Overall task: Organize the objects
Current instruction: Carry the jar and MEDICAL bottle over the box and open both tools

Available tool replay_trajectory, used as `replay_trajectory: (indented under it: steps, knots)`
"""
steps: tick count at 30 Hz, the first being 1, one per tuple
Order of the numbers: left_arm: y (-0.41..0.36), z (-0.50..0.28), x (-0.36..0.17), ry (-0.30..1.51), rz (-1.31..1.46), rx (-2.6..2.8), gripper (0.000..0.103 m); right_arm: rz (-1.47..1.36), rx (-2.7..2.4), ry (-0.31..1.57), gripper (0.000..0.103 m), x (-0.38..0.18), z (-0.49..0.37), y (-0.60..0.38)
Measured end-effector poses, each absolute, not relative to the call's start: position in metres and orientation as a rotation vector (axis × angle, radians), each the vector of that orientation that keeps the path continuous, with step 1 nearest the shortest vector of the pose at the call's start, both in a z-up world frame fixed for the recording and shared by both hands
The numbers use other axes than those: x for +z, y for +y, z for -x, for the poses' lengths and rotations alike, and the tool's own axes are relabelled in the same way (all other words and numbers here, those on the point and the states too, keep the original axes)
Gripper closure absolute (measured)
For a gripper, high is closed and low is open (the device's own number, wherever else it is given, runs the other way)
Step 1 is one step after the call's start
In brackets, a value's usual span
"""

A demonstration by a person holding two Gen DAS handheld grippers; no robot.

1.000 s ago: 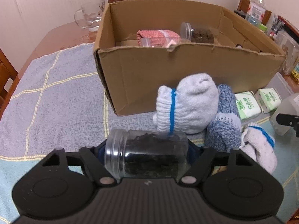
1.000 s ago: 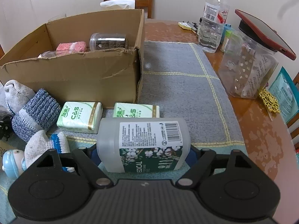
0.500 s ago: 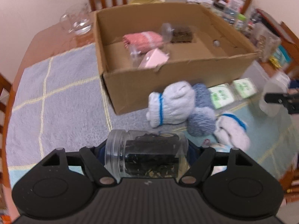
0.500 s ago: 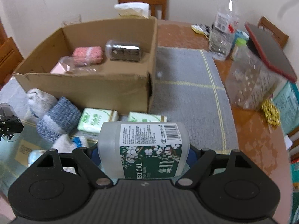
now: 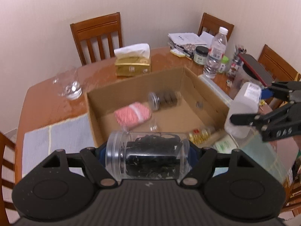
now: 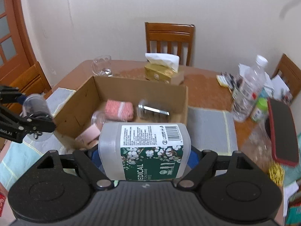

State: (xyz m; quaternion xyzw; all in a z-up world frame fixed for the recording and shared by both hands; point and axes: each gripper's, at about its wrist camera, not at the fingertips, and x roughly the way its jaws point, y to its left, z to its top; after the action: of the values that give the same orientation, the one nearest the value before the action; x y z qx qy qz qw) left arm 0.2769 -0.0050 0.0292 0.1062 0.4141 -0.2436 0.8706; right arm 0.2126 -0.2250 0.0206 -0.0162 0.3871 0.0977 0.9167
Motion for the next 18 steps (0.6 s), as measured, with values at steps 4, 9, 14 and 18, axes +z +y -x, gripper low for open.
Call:
replay_trajectory:
  steps: [4,9,14,18]
  knots:
    - [-0.020,-0.303,0.022,0.872,-0.217,-0.497,0.027,0.072,0.209,0.813,0.017,0.013,-0.241,-0.216]
    - [-0.025,-0.325,0.009,0.899,-0.218,-0.458,0.027,0.063,0.210,0.872,0.017,-0.007,-0.272,-0.215]
    - [-0.026,-0.332,-0.001,0.926,-0.216,-0.443,0.027,0.064,0.197,0.916,0.015,-0.023,-0.291,-0.215]
    - [-0.028,-0.335,-0.007,0.940,-0.222,-0.435,0.027,0.043,0.203,0.915,0.003,-0.025,-0.296,-0.216]
